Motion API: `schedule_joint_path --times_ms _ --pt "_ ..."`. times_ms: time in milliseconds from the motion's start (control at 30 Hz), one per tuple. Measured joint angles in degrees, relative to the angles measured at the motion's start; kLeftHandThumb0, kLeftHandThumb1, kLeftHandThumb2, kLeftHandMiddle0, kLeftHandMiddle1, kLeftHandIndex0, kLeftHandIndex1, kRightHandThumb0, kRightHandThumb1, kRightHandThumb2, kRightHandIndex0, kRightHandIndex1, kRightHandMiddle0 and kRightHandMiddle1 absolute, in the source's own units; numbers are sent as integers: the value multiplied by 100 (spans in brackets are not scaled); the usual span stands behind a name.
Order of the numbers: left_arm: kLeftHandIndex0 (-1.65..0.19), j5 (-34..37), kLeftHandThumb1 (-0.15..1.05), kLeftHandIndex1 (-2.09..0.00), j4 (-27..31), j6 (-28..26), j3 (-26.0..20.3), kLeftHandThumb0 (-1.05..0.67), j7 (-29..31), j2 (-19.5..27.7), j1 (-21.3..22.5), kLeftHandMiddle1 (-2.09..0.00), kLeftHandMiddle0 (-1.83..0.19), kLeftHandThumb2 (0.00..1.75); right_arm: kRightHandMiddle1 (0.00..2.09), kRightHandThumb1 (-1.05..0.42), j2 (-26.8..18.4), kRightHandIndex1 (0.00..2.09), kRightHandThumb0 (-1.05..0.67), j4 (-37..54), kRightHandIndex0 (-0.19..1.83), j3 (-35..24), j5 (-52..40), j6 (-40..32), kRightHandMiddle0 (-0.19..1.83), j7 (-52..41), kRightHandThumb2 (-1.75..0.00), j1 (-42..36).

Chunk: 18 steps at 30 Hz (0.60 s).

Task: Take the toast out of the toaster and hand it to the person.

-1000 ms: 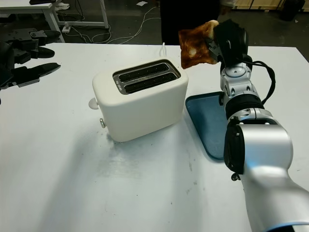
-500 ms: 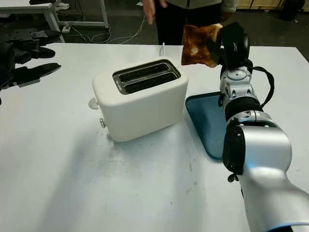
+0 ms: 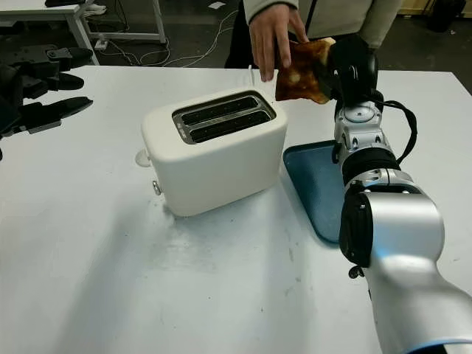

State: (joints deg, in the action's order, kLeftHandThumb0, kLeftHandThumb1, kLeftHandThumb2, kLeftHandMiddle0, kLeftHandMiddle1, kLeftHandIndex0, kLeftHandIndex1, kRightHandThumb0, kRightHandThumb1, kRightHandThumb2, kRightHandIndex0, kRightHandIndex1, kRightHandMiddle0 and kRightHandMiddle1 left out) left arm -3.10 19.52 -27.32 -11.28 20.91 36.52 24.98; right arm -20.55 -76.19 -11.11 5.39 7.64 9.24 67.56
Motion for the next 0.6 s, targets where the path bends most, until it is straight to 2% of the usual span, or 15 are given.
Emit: schedule_joint_path --times_ms 600 --pt "-58 -2 92 -1 -7 104 0 -33 2 5 -1 -78 -25 11 173 -92 5 175 -15 0 75 -19 -10 1 38 6 -29 0"
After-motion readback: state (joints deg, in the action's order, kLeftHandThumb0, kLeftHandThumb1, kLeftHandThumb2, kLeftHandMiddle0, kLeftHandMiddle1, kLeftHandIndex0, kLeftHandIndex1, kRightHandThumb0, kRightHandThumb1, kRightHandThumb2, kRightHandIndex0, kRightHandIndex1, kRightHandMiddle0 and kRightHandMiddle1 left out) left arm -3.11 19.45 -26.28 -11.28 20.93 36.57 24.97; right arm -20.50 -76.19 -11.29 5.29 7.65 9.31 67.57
